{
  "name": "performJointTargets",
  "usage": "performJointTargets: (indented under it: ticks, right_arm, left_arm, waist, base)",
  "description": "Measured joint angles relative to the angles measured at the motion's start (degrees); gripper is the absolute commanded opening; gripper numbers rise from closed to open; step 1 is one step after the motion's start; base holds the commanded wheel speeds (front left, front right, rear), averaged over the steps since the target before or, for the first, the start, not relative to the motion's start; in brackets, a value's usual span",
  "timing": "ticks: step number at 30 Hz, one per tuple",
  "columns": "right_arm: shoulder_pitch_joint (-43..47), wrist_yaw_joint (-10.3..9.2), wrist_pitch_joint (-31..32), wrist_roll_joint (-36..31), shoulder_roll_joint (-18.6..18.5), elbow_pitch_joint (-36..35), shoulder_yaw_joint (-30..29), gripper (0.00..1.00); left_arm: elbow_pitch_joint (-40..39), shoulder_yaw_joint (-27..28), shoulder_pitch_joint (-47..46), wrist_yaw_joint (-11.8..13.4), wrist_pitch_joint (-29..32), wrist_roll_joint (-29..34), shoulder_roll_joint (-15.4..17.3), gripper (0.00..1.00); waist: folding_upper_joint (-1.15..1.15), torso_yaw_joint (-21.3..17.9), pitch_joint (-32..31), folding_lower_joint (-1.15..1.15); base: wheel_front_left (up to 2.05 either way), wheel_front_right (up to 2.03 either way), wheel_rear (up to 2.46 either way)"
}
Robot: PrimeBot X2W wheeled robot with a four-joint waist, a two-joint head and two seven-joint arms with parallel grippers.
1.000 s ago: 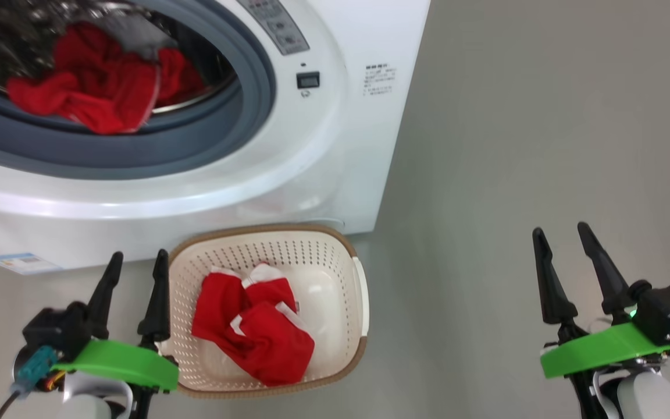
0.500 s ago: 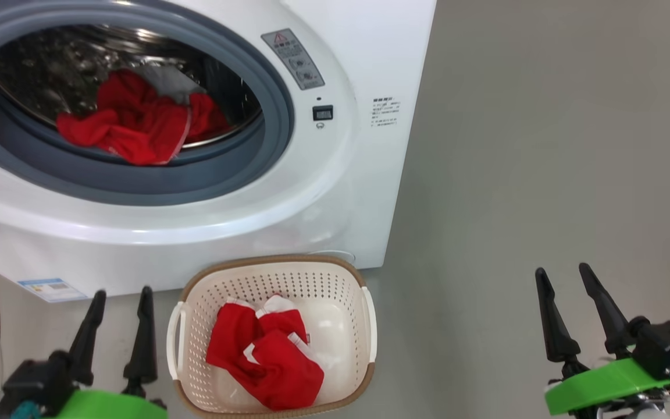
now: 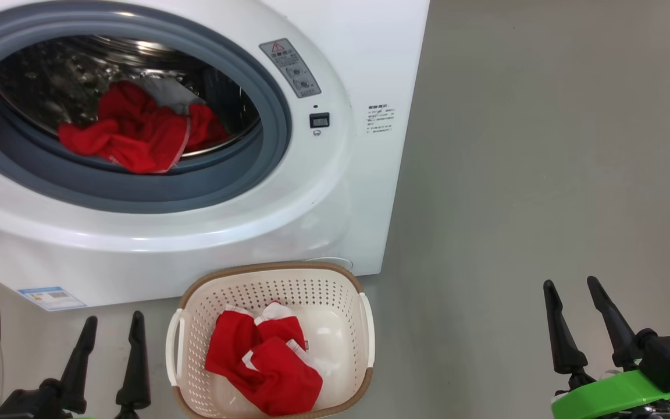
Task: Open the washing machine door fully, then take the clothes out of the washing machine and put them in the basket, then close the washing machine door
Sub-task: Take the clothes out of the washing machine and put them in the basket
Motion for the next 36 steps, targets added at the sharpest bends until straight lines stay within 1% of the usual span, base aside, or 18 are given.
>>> performJointTargets:
  ticks: [6,9,13,19,28,30,32,36]
  right_arm:
    - [0.1,0.0,0.0,0.0,0.0,-0.1,-0.1,1.0]
    - [0.0,0.0,0.0,0.0,0.0,-0.3,-0.1,1.0]
    - [-0.1,0.0,0.0,0.4,0.0,-0.5,0.1,1.0]
    - [-2.7,0.0,0.0,0.7,0.1,-1.0,0.9,1.0]
    - [-8.4,0.0,0.0,1.8,0.0,-1.8,2.5,1.0]
    - [-9.5,0.0,0.0,2.0,0.0,-1.9,2.6,1.0]
    - [-10.4,0.0,0.0,2.4,0.0,-2.0,2.7,1.0]
    - [-11.7,0.0,0.0,3.2,0.0,-2.2,2.8,1.0]
  left_arm:
    - [0.1,-0.4,0.0,0.0,0.0,0.2,0.0,1.0]
    - [0.4,-1.3,-0.2,0.0,0.0,1.5,0.1,1.0]
    - [2.4,-2.2,-3.3,0.0,0.0,2.9,0.8,1.0]
    - [7.5,-2.8,-13.5,0.0,0.0,6.4,2.7,1.0]
    - [21.5,-3.2,-33.1,0.2,0.0,12.6,5.9,1.0]
    - [24.4,-3.5,-37.1,1.0,0.0,13.7,6.3,1.0]
    - [27.9,-3.8,-41.0,1.3,0.0,14.1,6.7,1.0]
    - [34.2,-4.4,-47.8,2.8,0.0,15.9,8.2,1.0]
  waist:
    - [0.0,0.0,0.5,0.0]
    - [0.0,0.0,1.0,0.0]
    - [0.0,-0.1,2.4,0.0]
    - [0.0,-0.5,5.9,0.0]
    - [0.0,-1.8,13.3,0.0]
    - [0.0,-2.2,15.0,0.0]
    - [0.0,-2.7,16.6,0.0]
    - [0.0,-3.7,19.4,0.0]
  base:
    - [0.0,0.0,0.0]
    - [0.0,0.0,0.0]
    - [0.0,0.0,0.0]
    - [0.0,0.0,0.0]
    - [0.0,0.0,0.0]
    - [0.0,0.0,0.0]
    - [0.0,0.0,0.0]
    - [0.0,0.0,0.0]
